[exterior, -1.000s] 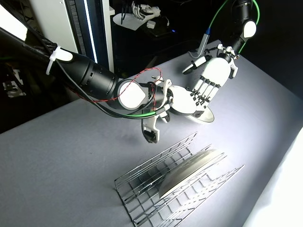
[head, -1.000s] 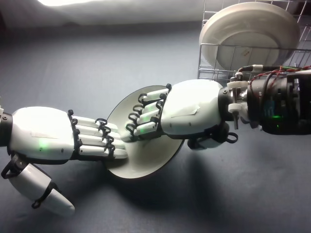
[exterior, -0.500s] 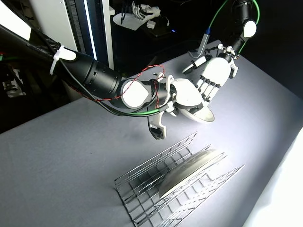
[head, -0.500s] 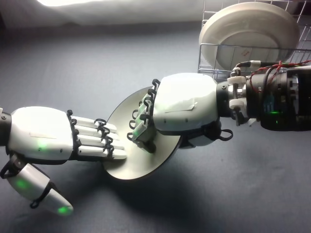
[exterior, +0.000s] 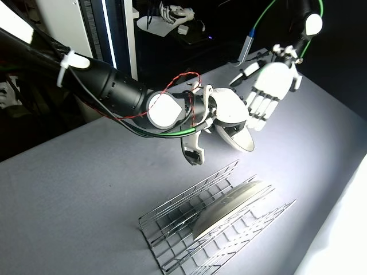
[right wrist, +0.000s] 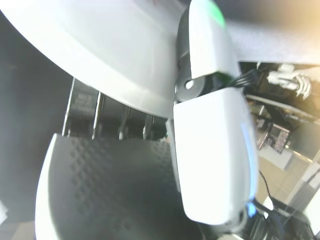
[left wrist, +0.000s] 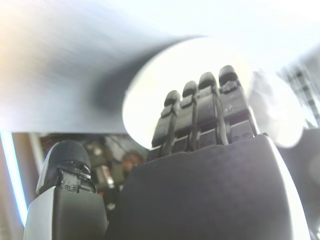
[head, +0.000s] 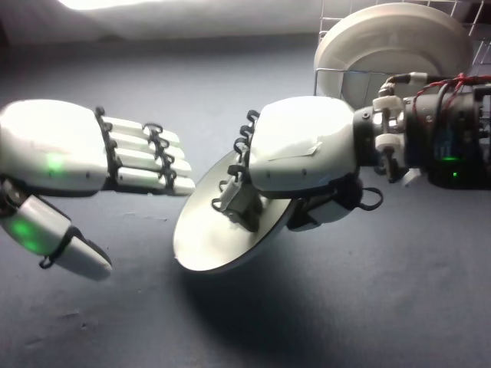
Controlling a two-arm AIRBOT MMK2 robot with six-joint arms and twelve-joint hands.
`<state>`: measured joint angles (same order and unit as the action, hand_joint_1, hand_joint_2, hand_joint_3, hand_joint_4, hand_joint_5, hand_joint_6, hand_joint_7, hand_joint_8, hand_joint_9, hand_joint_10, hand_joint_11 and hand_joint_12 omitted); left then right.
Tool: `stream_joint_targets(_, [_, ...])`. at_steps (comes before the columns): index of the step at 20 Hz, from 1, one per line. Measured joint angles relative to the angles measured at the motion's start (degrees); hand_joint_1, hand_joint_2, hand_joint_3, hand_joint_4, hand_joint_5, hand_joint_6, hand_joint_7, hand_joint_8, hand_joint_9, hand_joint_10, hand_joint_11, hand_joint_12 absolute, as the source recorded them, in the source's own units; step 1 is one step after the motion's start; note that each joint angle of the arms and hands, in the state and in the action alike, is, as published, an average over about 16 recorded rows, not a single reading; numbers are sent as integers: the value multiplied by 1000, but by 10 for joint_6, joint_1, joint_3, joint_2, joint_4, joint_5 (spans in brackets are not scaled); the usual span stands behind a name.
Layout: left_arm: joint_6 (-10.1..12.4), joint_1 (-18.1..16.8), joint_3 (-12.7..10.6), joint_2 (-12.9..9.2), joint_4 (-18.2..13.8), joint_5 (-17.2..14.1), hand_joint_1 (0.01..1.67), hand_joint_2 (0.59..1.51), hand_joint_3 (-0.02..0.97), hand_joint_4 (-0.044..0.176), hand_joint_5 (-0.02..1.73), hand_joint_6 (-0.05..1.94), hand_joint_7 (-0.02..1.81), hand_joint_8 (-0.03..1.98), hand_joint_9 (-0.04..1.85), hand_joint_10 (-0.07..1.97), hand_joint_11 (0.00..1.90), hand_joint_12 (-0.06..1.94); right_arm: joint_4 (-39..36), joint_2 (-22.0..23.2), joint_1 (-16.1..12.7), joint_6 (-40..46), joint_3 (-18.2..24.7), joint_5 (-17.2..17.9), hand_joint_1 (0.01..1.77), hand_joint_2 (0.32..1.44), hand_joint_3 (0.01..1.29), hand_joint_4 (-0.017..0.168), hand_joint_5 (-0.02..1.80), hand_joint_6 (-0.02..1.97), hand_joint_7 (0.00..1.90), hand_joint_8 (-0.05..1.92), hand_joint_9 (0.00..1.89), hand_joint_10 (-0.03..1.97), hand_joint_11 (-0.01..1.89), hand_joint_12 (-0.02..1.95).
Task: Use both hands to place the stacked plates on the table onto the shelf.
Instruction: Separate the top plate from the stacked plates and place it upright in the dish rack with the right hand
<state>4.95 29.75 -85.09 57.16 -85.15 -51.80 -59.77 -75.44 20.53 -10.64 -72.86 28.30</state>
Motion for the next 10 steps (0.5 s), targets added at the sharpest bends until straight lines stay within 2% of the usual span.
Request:
stream_joint_targets(5, [0,-37,-2,-24,-6,-8,14,1104,18,2,10,7,18,-3,22,5,15,12,34,33,-16,1,33,-8,1407,943,12,1,865,970,980,724,987,1023,991,1270])
stream_joint_targets(10, [0,-57,2,-53,-14,-17,13,1104,19,3,14,6,16,-3,22,5,16,12,94,67,-33,2,72,-16,1402,962,13,-3,891,982,1024,751,1025,1052,984,1282])
